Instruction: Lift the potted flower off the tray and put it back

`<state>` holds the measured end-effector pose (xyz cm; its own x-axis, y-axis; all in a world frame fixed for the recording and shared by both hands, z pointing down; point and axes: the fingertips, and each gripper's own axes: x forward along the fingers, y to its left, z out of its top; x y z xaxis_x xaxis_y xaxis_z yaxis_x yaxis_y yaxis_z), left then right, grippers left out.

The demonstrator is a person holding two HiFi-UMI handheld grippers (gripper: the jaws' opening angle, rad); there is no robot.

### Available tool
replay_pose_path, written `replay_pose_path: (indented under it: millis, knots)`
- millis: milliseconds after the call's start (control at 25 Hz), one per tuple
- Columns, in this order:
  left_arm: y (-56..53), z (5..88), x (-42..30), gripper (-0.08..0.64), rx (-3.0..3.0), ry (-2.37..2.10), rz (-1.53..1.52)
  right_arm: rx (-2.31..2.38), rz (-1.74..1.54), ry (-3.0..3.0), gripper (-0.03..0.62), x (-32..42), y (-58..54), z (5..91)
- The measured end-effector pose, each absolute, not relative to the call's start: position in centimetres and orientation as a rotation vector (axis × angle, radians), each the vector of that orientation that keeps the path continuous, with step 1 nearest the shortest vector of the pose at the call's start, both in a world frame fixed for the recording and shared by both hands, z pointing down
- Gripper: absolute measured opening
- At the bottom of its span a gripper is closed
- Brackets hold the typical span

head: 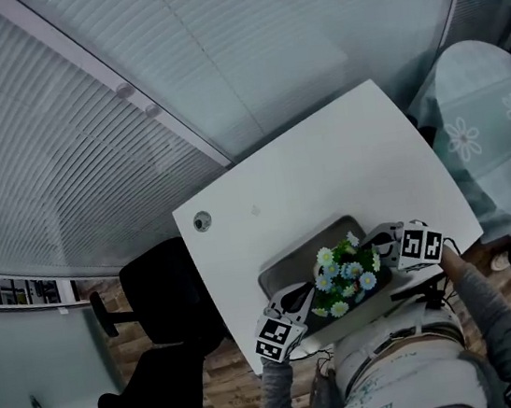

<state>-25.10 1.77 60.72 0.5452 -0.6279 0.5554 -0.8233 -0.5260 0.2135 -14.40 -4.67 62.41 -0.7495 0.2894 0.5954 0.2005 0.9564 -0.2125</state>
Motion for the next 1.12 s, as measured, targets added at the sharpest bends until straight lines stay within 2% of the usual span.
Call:
replay_pose_path:
  millis: [80, 280, 360, 480, 640, 800, 1120]
  knots:
    - [1.8, 60.8, -25.0, 0.017, 2.343, -1.155, 0.583, -0.347, 0.181, -2.454, 0.086, -14.6, -4.6, 62.0]
    - [2.0, 61.0, -24.5, 0.081, 2.356, -1.104, 0.567, -0.353, 0.188, -2.439, 0.132, -14.2, -4.7, 62.3]
    - [2.0, 61.0, -24.2, 0.121, 2.365, -1.073, 0.555, -0.368, 0.216, -2.453, 0.147, -14.4, -4.6, 62.0]
    - [2.2, 61.1, -23.6, 0.181, 2.377, -1.015, 0.539, -0.417, 0.257, -2.455, 0.226, -14.5, -4.0, 61.6]
    - [2.3, 61.5, -22.9, 0.282, 2.396, -0.955, 0.568, -0.463, 0.259, -2.430, 0.273, -14.5, -3.1, 61.7]
    - [1.9, 61.7, -22.6, 0.346, 2.419, -0.952, 0.594, -0.468, 0.201, -2.410, 0.321, -15.1, -2.7, 61.9]
    - [1.2, 62.2, -21.5, 0.394, 2.485, -0.901, 0.677, -0.492, 0.131, -2.381, 0.351, -16.0, -2.3, 62.5]
